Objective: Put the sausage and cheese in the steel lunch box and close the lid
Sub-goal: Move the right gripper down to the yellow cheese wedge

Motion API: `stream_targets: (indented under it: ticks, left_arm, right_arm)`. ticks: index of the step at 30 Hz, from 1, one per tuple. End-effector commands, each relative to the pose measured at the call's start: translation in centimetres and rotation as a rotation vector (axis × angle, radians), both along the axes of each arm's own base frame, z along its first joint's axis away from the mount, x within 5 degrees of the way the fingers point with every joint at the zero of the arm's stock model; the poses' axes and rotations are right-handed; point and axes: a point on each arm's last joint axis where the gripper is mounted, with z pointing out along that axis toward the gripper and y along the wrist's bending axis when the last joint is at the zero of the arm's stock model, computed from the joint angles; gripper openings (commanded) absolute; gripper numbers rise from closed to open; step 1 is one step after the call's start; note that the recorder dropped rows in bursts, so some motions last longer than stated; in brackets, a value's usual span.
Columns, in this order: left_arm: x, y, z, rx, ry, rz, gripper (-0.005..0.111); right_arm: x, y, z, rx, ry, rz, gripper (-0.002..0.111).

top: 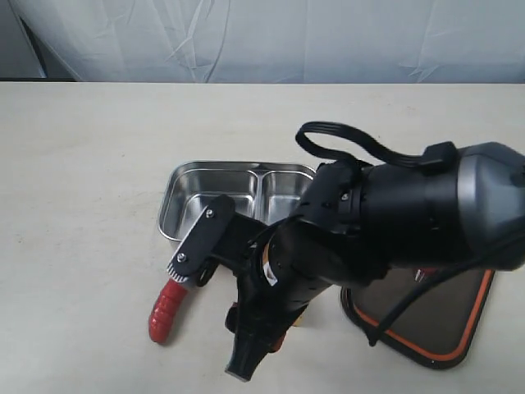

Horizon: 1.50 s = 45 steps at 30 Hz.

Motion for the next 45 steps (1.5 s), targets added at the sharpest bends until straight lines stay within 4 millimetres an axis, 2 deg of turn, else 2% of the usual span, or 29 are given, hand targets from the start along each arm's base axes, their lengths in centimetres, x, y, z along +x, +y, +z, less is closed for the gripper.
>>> stream_targets:
  ticks: [1,16,26,29,33,40,45]
  left_arm:
    - [0.0,0.0,0.0,0.003,-0.008,-0.006,0.0]
    - [0.0,0.0,0.0,0.003,-0.008,-0.006,0.0]
    - [0.0,0.0,0.0,0.003,-0.008,-0.006,0.0]
    - [0.0,0.0,0.0,0.003,-0.008,-0.006,0.0]
    - [0.0,0.0,0.0,0.003,-0.008,-0.006,0.0]
    - [0.0,0.0,0.0,0.003,-0.008,-0.006,0.0]
    - [0.0,0.0,0.0,0.003,-0.008,-0.006,0.0]
  right_arm:
    - [0.6,0.2,-0.7,-0.053,-0.087,0.097,0.055]
    - [1.0,0.7,-4.6,-0.146,-0.074,0.142,0.055]
    - [1.0,0.6,-4.9,-0.163,-0.067,0.142,0.055]
    - [1.0,0.6,-4.9,-0.166,-0.066,0.141,0.038]
    - [1.0,0.5,-4.9,-0.17,-0.065,0.141,0.002]
    - [1.0,0.6,-4.8,-0.164,-0.067,0.141,0.0]
    - [1.0,0.5,-3.7,-0.133,-0.083,0.137,0.0]
